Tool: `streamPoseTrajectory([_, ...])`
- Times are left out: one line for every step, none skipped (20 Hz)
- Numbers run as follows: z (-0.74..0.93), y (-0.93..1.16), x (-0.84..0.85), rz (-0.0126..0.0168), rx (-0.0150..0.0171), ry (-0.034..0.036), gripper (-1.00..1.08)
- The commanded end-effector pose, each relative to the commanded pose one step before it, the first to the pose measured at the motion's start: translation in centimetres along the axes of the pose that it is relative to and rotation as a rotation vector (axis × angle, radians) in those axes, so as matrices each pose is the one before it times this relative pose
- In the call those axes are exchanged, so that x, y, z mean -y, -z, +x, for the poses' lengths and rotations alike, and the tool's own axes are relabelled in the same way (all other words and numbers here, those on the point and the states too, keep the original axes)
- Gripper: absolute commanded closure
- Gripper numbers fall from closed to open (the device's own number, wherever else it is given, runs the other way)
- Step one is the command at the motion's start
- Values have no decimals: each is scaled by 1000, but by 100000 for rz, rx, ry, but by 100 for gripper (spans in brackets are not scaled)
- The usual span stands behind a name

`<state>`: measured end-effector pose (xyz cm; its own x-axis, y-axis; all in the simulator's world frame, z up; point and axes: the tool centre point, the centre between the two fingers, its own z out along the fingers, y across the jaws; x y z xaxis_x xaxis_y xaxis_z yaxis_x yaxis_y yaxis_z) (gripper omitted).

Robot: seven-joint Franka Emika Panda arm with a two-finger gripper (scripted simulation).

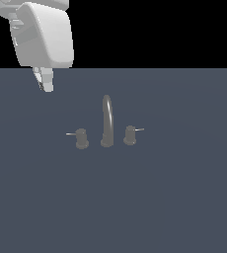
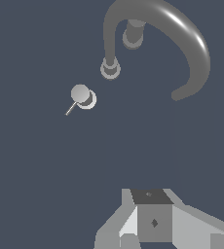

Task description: Turn on the faucet by rotating a designated handle.

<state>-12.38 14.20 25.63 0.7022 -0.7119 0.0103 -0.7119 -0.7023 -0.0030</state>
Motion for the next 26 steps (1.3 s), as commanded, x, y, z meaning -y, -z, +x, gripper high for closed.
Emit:
streamPoseTrajectory([329, -1242, 1064, 195, 182, -4149, 108])
streamPoseTrajectory([133, -471, 395, 25, 55, -1551, 108])
streamPoseTrajectory([132, -464, 389, 21, 51, -1528, 108])
streamPoseTrajectory([132, -459, 383, 18, 47, -1509, 108])
streamPoseTrajectory([132, -454, 378, 14, 43, -1493, 108])
streamPoseTrajectory([132, -450, 374, 10, 39, -1479, 108])
streamPoseTrajectory([132, -448, 371, 6, 35, -1468, 108])
streamPoseTrajectory([133, -446, 368, 2, 30, -1463, 108])
streamPoseTrajectory([134, -446, 367, -3, 26, -1460, 108])
streamPoseTrajectory([135, -448, 367, -7, 21, -1461, 108])
streamPoseTrajectory([137, -450, 367, -12, 16, -1468, 108])
streamPoseTrajectory([141, -454, 369, -16, 12, -1481, 108])
streamPoseTrajectory([143, -460, 373, -21, 7, -1495, 108])
streamPoseTrajectory([146, -467, 378, -25, 2, -1517, 108])
streamPoseTrajectory([150, -476, 384, -30, -3, -1545, 108])
streamPoseTrajectory([154, -487, 392, -34, -8, -1577, 108])
streamPoseTrajectory([161, -499, 401, -38, -12, -1619, 108])
streamPoseTrajectory([165, -513, 412, -42, -17, -1662, 108])
streamPoseTrajectory([172, -529, 426, -45, -21, -1717, 108])
streamPoseTrajectory([180, -548, 441, -48, -25, -1779, 108])
streamPoseTrajectory([187, -568, 458, -51, -28, -1846, 108])
streamPoseTrajectory([195, -586, 475, -53, -31, -1910, 108])
streamPoseTrajectory([196, -587, 477, -52, -31, -1918, 108])
streamPoseTrajectory([196, -581, 475, -50, -30, -1905, 108])
streamPoseTrajectory([194, -572, 470, -48, -28, -1882, 108])
streamPoseTrajectory([190, -560, 464, -45, -25, -1850, 108])
